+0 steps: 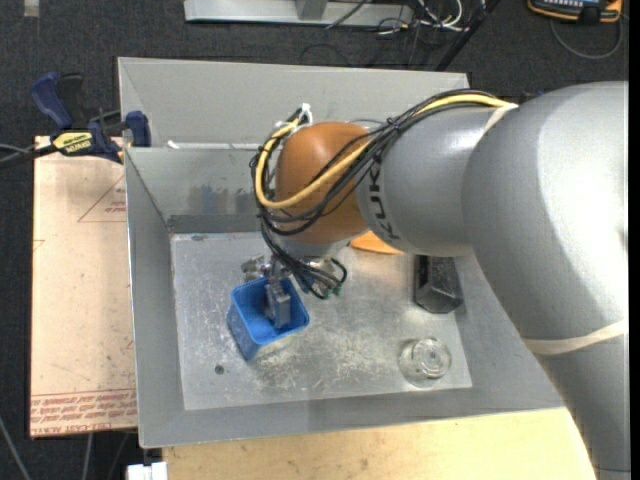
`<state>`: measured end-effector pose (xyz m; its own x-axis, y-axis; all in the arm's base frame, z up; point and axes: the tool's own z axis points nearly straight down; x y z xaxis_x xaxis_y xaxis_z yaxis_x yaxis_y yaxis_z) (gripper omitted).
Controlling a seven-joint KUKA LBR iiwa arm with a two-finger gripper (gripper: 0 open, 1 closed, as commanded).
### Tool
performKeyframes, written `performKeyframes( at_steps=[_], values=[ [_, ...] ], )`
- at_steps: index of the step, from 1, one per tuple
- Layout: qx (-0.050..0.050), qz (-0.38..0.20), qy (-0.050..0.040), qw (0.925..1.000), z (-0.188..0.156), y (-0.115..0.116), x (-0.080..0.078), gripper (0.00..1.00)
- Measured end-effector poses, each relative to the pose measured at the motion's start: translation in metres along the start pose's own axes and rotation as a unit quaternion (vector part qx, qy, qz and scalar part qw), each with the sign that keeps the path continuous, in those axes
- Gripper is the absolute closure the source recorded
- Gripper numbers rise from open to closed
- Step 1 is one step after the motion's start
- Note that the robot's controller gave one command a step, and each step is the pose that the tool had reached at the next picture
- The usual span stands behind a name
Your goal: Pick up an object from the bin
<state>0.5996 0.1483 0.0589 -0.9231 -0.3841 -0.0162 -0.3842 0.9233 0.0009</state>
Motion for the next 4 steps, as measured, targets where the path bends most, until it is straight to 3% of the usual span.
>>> performKeyframes(
  at_steps=[2, 4],
  values=[
    [0.0, -0.004, -0.0003, 1.0, -0.005, 0.0, 0.001, 1.0],
    [-0.001, -0.003, 0.0031, 1.0, -0.041, 0.001, 0.003, 1.0]
  ],
)
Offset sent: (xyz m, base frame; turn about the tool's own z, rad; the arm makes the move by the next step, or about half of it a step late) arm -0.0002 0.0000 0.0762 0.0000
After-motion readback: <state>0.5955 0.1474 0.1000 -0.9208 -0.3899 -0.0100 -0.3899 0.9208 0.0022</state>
